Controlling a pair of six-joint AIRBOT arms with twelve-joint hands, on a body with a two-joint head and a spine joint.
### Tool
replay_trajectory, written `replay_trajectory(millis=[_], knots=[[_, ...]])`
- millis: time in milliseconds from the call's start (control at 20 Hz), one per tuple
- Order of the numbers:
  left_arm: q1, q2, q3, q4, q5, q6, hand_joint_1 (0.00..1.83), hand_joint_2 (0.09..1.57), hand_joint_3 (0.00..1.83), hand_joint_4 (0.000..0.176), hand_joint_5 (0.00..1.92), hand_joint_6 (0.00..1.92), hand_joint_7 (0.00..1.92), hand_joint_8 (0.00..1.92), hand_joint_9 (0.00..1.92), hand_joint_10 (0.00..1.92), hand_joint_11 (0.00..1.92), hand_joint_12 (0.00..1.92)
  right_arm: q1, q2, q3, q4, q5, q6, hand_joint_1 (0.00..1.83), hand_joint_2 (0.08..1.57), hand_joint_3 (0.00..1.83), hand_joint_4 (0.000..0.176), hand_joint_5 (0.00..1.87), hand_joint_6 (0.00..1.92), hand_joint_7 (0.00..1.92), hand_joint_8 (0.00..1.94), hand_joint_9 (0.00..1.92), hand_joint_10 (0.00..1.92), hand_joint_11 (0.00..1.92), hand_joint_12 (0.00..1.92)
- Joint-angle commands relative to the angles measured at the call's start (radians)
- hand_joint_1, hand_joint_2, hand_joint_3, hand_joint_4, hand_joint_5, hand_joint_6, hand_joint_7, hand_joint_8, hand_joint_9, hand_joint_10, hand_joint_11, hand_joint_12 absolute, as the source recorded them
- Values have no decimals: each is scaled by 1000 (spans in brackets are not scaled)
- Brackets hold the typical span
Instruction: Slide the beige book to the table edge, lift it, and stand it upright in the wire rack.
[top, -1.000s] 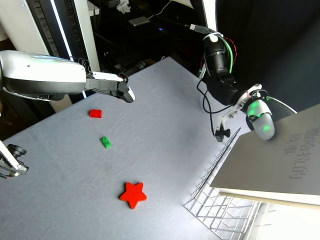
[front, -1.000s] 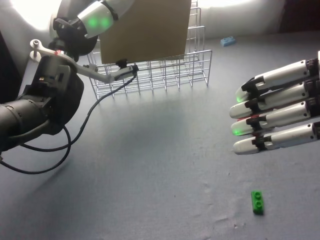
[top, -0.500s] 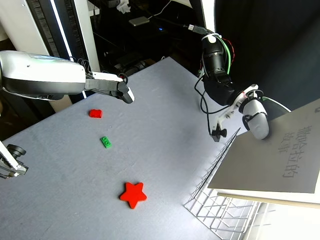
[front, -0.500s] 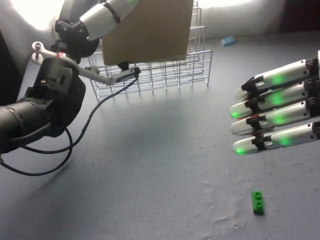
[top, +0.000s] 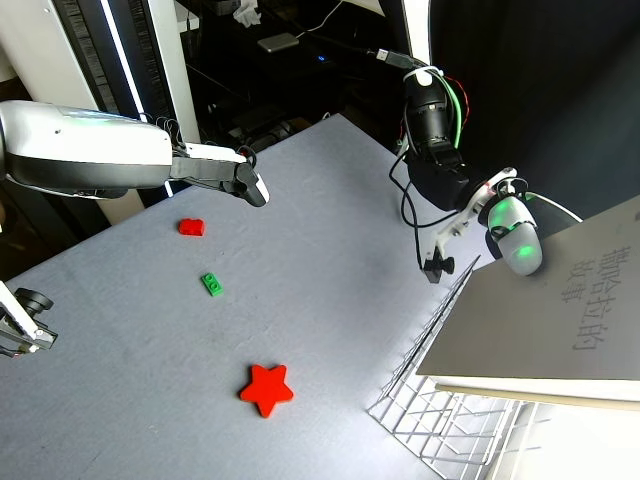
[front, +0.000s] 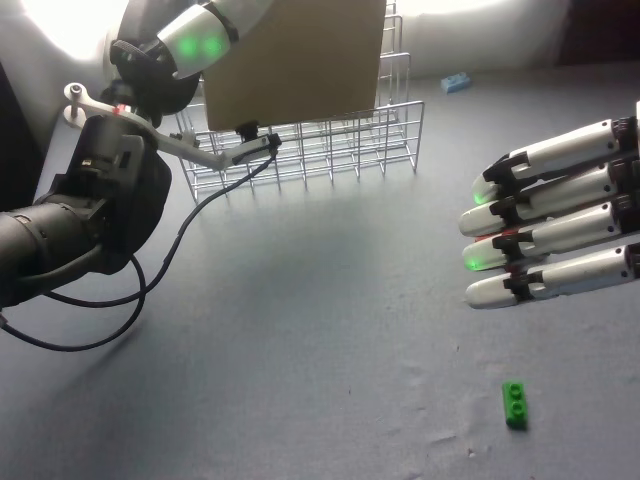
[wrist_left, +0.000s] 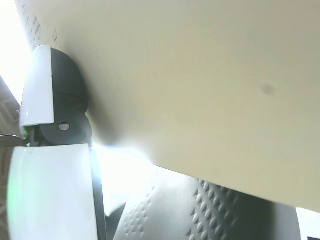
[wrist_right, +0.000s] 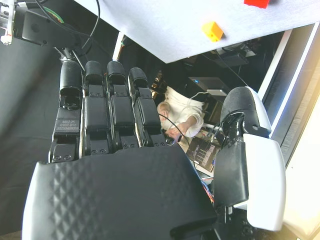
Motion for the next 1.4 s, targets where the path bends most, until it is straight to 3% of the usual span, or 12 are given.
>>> replay_trajectory(millis=[0, 50, 100, 150, 250, 350, 600, 950, 1150, 1350], knots=[[-3, 10, 12, -4, -125, -20, 1044, 1220, 0, 0, 777, 1288, 733, 746, 646, 1091, 472, 1536, 8, 7, -4, 85, 4, 2, 108, 1077, 1, 0, 211, 2, 249, 1, 251, 4, 0, 735], [-3, 10, 13, -4, -122, -20, 1017, 1214, 1, 0, 784, 1282, 733, 624, 624, 1066, 444, 1529, 8, 7, -5, 87, 4, 2, 98, 1081, 2, 0, 200, 1, 239, 1, 241, 2, 0, 711], [-3, 10, 14, -4, -119, -20, 949, 1142, 0, 0, 665, 753, 716, 540, 596, 1015, 406, 1488, 7, 7, -5, 87, 4, 2, 109, 1076, 0, 0, 217, 7, 256, 7, 254, 7, 0, 710], [-3, 10, 14, -3, -119, -20, 933, 1110, 0, 0, 699, 470, 731, 458, 605, 937, 392, 1431, 6, 8, -5, 87, 4, 2, 118, 1073, 0, 0, 223, 7, 264, 7, 262, 7, 0, 722], [-3, 10, 16, -3, -118, -21, 903, 1070, 0, 0, 784, 178, 777, 251, 646, 719, 365, 1319, 6, 8, -5, 87, 4, 1, 137, 1071, 0, 0, 227, 3, 267, 2, 265, 4, 0, 745], [-3, 10, 18, -3, -117, -21, 821, 1081, 0, 0, 792, 52, 739, 91, 627, 504, 315, 1207, 6, 8, -6, 87, 4, 2, 112, 1068, 0, 0, 237, 3, 272, 1, 271, 3, 0, 784], [-3, 10, 20, -3, -114, -21, 831, 1053, 0, 0, 758, 0, 719, 0, 712, 104, 300, 1038, 6, 8, -6, 92, 6, 3, 98, 1078, 2, 0, 214, 0, 250, 0, 252, 0, 0, 715], [27, 30, 30, -3, -70, -19, 816, 1021, 0, 0, 695, 0, 654, 0, 687, 36, 287, 1004, 5, 8, -6, 105, 9, 1, 165, 1055, 0, 0, 258, 6, 287, 5, 297, 9, 0, 825], [19, 36, 85, 18, -46, -21, 822, 1012, 0, 0, 640, 0, 599, 1, 636, 9, 232, 987, 4, 8, -7, 108, 10, -7, 120, 1063, 1, 0, 259, 2, 281, 2, 285, 2, 0, 768], [2, 41, 134, 20, 20, -27, 803, 1012, 0, 0, 644, 2, 606, 2, 634, 5, 280, 966, -12, 7, -10, 184, 17, -73, 141, 1046, 0, 0, 280, 4, 305, 5, 307, 5, 0, 852]])
